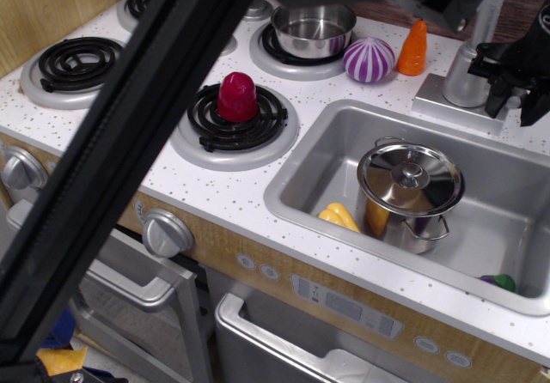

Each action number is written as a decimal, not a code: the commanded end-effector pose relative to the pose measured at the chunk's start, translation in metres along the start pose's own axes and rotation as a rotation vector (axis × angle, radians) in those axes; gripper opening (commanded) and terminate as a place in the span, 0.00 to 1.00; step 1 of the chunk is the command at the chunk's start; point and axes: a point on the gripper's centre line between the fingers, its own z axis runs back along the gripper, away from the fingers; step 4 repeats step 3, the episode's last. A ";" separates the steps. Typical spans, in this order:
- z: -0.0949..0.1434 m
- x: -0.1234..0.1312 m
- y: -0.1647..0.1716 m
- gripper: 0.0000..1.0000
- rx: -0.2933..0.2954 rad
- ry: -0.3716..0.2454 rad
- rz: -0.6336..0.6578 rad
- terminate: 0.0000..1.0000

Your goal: Turn lever vertical to front

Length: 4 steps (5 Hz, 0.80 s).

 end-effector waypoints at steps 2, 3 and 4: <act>0.015 0.002 0.008 0.00 -0.046 -0.007 0.034 0.00; 0.026 0.009 0.012 0.00 -0.021 0.022 0.006 1.00; 0.026 0.009 0.012 0.00 -0.021 0.022 0.006 1.00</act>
